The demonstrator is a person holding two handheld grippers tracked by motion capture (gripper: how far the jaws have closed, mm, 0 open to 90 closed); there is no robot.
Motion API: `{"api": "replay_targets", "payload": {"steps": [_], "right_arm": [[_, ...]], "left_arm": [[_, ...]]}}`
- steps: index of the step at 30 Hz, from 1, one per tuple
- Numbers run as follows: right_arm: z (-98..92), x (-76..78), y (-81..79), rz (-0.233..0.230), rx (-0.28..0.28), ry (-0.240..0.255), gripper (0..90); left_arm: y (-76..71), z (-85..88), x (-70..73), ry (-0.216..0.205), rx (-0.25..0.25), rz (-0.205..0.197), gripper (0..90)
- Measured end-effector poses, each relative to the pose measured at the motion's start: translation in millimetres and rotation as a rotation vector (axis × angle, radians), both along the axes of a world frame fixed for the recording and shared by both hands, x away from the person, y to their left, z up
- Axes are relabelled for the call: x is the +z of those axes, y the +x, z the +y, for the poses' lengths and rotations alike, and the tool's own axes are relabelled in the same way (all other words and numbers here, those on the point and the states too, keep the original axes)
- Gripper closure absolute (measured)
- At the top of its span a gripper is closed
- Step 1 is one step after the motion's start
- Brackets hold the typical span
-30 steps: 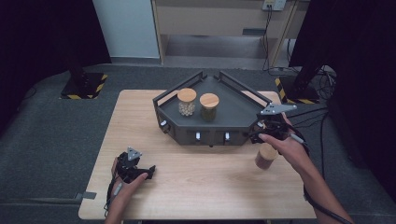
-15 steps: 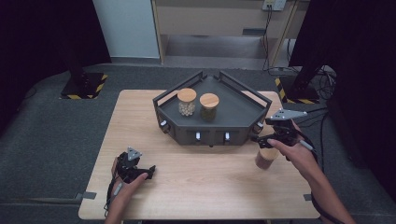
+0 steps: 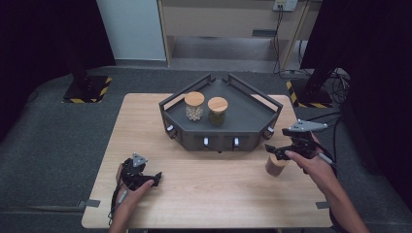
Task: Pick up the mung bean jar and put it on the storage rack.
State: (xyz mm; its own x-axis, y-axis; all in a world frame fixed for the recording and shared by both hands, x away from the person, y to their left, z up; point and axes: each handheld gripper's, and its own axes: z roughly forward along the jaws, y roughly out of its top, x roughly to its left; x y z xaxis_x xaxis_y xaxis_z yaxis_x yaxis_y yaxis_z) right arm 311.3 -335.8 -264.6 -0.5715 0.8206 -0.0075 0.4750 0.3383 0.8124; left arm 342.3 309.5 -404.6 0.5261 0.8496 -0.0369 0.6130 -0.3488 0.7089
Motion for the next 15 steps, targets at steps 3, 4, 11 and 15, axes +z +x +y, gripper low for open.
{"api": "replay_targets", "payload": {"steps": [3, 4, 11, 15], "right_arm": [[-1.5, -1.4, -2.6, 0.003, -0.003, -0.005, 4.4], [-2.3, -2.3, -3.2, 0.002, -0.002, -0.005, 4.3], [-5.9, -8.3, -10.7, -0.002, -0.01, -0.018, 4.2], [-9.9, -12.6, -16.5, 0.0, -0.022, -0.02, 3.6]], "left_arm": [[0.0, 0.0, 0.0, 0.0, 0.0, 0.0, 0.0], [0.0, 0.0, 0.0, 0.0, 0.0, 0.0, 0.0], [0.0, 0.0, 0.0, 0.0, 0.0, 0.0, 0.0], [0.0, 0.0, 0.0, 0.0, 0.0, 0.0, 0.0]]}}
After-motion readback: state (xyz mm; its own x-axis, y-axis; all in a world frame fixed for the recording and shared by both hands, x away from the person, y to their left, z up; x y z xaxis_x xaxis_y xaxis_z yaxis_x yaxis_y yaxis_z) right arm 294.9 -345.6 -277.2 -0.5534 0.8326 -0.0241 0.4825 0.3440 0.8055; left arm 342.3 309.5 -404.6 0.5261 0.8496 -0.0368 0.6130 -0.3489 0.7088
